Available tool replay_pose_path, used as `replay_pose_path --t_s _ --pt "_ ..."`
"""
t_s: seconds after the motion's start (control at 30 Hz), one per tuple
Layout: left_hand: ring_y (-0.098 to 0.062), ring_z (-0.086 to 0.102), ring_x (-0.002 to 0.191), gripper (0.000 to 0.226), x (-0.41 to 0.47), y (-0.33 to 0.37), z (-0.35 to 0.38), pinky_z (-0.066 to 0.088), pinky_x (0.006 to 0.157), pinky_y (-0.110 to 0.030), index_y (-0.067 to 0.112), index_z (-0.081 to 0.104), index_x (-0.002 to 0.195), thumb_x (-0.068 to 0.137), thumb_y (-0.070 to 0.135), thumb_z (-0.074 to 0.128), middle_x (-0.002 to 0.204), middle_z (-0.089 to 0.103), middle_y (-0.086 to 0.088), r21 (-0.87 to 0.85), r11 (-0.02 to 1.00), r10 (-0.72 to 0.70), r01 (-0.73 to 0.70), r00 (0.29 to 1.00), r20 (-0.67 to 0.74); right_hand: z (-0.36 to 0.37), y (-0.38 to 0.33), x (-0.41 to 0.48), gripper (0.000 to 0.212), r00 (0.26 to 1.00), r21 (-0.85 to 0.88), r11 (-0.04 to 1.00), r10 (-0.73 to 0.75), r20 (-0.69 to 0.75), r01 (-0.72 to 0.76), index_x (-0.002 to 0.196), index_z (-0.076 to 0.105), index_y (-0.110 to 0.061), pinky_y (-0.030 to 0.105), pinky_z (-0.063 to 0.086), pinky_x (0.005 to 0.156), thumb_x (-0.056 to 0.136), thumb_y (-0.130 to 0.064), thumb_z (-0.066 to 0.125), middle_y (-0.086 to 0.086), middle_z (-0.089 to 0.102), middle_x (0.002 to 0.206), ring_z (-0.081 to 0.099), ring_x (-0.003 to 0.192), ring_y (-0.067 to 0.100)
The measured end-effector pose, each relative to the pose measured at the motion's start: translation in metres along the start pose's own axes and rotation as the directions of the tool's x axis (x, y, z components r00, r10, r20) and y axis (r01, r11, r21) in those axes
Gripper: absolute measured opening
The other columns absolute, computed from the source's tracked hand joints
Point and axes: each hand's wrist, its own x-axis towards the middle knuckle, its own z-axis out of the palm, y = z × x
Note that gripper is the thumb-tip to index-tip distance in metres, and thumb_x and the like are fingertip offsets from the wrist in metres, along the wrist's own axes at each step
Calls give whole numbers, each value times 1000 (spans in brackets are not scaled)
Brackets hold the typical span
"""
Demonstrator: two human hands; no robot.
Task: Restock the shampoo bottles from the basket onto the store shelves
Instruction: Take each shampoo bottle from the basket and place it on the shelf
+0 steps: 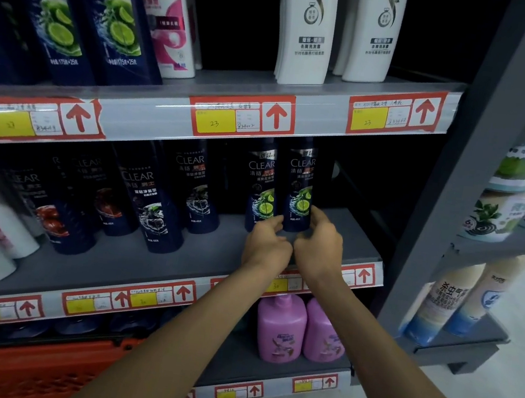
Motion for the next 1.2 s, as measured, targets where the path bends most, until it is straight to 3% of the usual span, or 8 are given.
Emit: replay_pose_path --t_s 0.13,0.23,0.33,0.43,0.83,0.97,1.07,1.2 --pt "-20 64 110 50 -8 -7 -17 53 90 -30 15 59 138 91 -3 60 122 68 -4 59 998 -6 10 997 -74 6 -2 -8 53 995 -17 999 34 -93 -36 133 61 -7 38 52 96 84 11 51 9 68 117 63 110 24" --pt "-17 63 98 41 -10 -14 -35 51 78 -29 18 57 131 92 3 62 117 66 -1 76 997 -5 20 982 -187 15 -8 -11 54 1000 -2 1000 22 11 -22 138 58 -6 39 51 104 87 12 49 9 66 123 61 117 22" --pt "-21 63 116 57 -6 -16 -43 54 98 -35 15 49 146 93 -3 60 131 62 -3 68 997 -16 28 985 -172 23 -16 -10 61 990 54 996 69 122 -76 148 49 -6 31 45 110 89 12 50 10 60 137 55 130 22" --pt "-22 60 124 69 -2 -19 -40 51 109 -42 15 44 153 91 -10 57 140 59 -7 39 998 -35 41 990 -138 30 -21 -9 65 971 149 974 143 191 -173 150 45 -4 24 42 104 88 12 54 14 56 140 51 133 21" --pt "-24 59 129 69 11 -29 -40 47 113 -40 12 40 156 92 -9 58 144 58 -9 -11 999 -49 48 993 -110 35 -14 -4 66 960 190 959 166 228 -211 148 47 -11 36 50 107 88 10 61 9 57 133 57 121 20" --pt "-32 57 133 60 13 -23 -51 48 110 -39 6 47 151 95 -10 56 146 57 -17 93 995 -38 42 998 -40 31 -18 -4 61 958 122 970 182 222 -212 148 47 -12 38 50 105 91 7 59 9 57 133 58 117 22" --pt "-31 49 140 65 4 -18 -60 42 117 -45 5 41 155 95 -19 49 153 49 -17 85 995 -53 52 999 5 25 -28 -14 60 970 41 984 164 177 -174 145 50 -14 39 50 103 90 -7 72 7 61 126 60 118 24" --pt "-23 62 121 63 -21 -24 -93 54 101 -36 13 56 144 87 -13 65 135 62 -5 70 996 62 -62 998 2 30 -56 -32 48 988 59 991 116 99 -122 130 61 -15 35 54 93 86 -17 80 -1 62 104 64 100 20"
